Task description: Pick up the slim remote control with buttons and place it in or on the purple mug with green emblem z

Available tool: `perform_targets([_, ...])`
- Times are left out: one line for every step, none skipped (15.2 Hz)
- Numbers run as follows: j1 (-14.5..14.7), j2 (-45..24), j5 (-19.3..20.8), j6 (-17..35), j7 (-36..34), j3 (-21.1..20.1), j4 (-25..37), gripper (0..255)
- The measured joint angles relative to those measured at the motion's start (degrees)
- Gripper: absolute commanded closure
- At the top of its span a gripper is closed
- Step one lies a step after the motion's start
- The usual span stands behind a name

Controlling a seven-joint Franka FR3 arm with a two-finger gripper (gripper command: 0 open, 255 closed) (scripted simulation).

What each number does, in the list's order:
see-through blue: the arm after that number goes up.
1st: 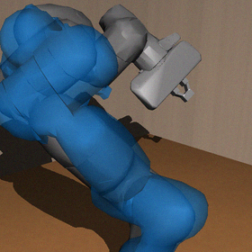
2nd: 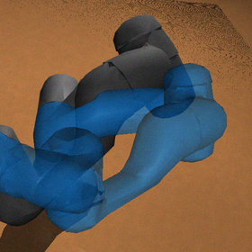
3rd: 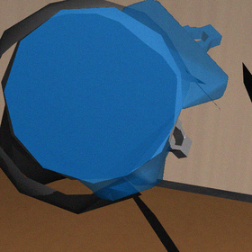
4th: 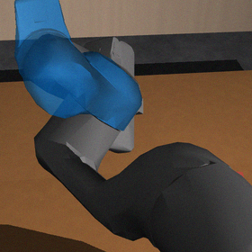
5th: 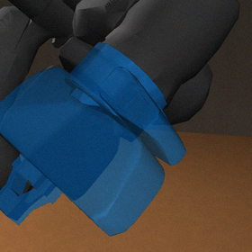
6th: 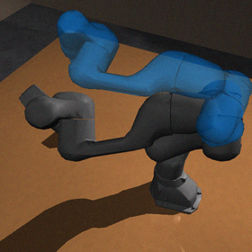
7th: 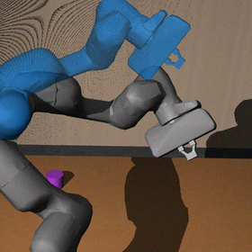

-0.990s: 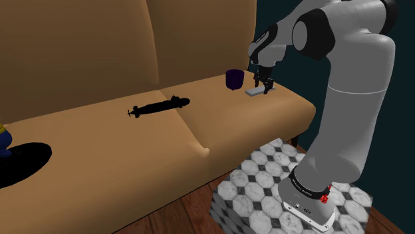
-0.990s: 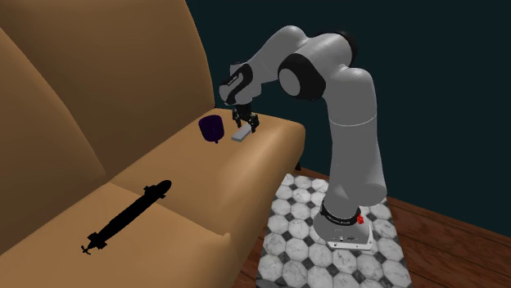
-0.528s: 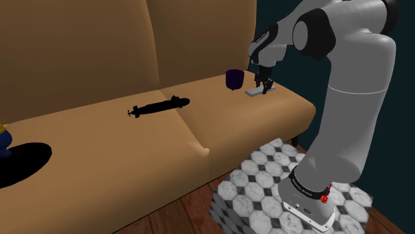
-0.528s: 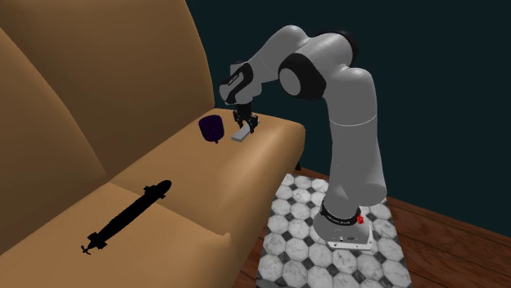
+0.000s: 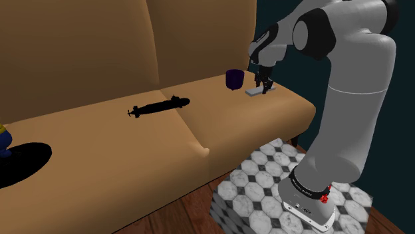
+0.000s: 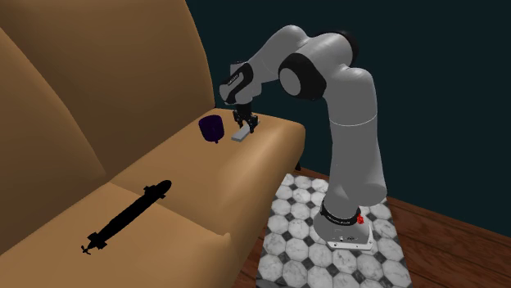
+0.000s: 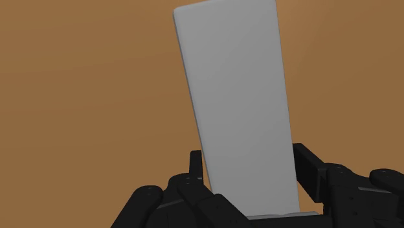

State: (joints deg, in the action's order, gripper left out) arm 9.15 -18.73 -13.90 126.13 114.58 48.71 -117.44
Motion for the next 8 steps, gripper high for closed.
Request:
perform_targets([0.14, 0.14, 0.22, -0.16, -0.16, 0.09, 0.04, 255])
perform_targets([0.40, 0.59, 0.68, -0.56, -0.44, 0.33, 0.11, 255])
perform_targets([0.76, 1.16, 1.23, -1.05, -0.85, 0.62, 0.20, 255])
perform_targets([0.89, 1.49, 1.58, -1.50, -1.02, 0.81, 0.43, 255])
perform_targets([1.18, 2.02, 2.08, -2.01, -1.38, 1.06, 0.58, 255])
perform_targets([1.36, 2.50, 2.57, -2.68, -1.63, 1.33, 0.92, 255])
perform_targets([1.46, 2.87, 2.96, -3.42, -1.82, 1.55, 1.43, 255])
perform_targets([1.63, 3.23, 3.35, -4.17, -2.12, 1.72, 1.96, 255])
